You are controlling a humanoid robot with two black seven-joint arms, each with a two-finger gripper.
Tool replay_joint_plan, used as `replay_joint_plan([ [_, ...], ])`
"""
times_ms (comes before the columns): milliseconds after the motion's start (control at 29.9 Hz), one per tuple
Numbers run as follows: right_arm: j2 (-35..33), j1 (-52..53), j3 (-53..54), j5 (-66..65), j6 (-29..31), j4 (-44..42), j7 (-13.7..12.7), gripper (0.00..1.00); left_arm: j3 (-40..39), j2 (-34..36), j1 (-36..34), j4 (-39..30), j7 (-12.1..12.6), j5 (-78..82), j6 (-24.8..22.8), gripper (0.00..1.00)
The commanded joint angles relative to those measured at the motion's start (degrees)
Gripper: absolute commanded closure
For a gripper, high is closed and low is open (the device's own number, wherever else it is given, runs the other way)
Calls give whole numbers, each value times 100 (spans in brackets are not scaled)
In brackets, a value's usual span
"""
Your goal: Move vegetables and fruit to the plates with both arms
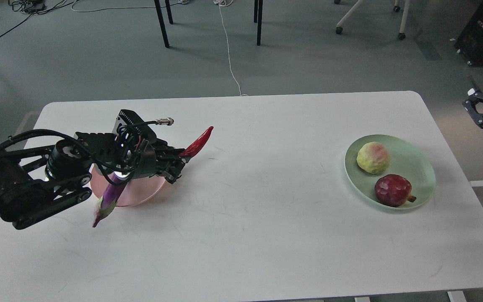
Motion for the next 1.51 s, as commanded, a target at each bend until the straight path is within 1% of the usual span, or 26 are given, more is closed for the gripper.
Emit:
replay_joint_plan([
  [0, 16, -1, -3, 1, 0, 2, 0, 1, 20, 322, 99, 51, -62, -10, 16, 81],
  [134, 25, -1, 6, 1, 0, 2, 0, 1, 20, 402, 222, 69, -53, -28, 24, 76],
  [201, 16, -1, 6, 1, 0, 2, 0, 1, 20, 402, 301, 86, -35, -28, 24, 68],
  [268, 16, 8, 6, 1, 0, 2, 0, 1, 11, 393, 336, 122, -35, -19, 33, 57],
  [335, 7, 0, -3, 1, 0, 2, 0, 1, 11, 393, 345, 122, -44, -10, 33, 52],
  [402, -10, 8, -3, 1, 0, 2, 0, 1, 11, 402, 345, 122, -44, -19, 24, 38],
  [435, -10, 0, -3, 1, 0, 2, 0, 1, 11, 411, 345, 130, -44, -19, 33, 32],
  [502, -19, -1, -12, 1, 0, 2, 0, 1, 11, 446, 336, 131, -53, -19, 33, 29],
  [602, -19, -1, -12, 1, 0, 2, 0, 1, -102, 463, 310, 96, -53, -45, 68, 20],
  [636, -19, -1, -12, 1, 0, 2, 0, 1, -138, 455, 266, 69, -53, -98, 77, 19],
  [703, -2, -1, -3, 1, 0, 2, 0, 1, -365, 429, 161, 69, -36, -334, 77, 16],
  [803, 16, 78, -12, 1, 0, -120, 0, 1, -1006, 315, -41, 139, 0, -1062, 77, 6],
  [837, 7, 96, -29, -8, 0, -217, 0, 1, -1243, 262, -42, 200, -26, -1404, 86, 4],
  [970, 77, 263, -38, -385, 0, -490, 0, 1, -1895, -45, -24, 473, -53, -2881, 86, 2],
  [1104, 297, 430, -38, -641, 0, -788, 0, 1, -2001, -397, -33, 789, -9, -4506, 86, 2],
  [1171, 367, 526, -38, -641, 0, -920, 0, 1, -2010, -642, -41, 991, -44, -5149, 112, 2],
  [1238, 525, 684, -29, -641, 0, -1226, 0, 1, -2010, -854, -50, 1062, -79, -5694, 296, 2],
  [1339, 1034, 1026, -29, -641, 0, -1876, 0, 1, -2132, -1021, -24, 1123, -184, -6432, 586, 2],
  [1406, 1254, 1220, -29, -641, 0, -2246, 0, 1, -2361, -1179, -15, 1298, -246, -7100, 613, 2],
  [1472, 1334, 1361, -29, -641, 0, -2432, 0, 1, -2572, -1381, -6, 1614, -246, -7820, 596, 2],
])
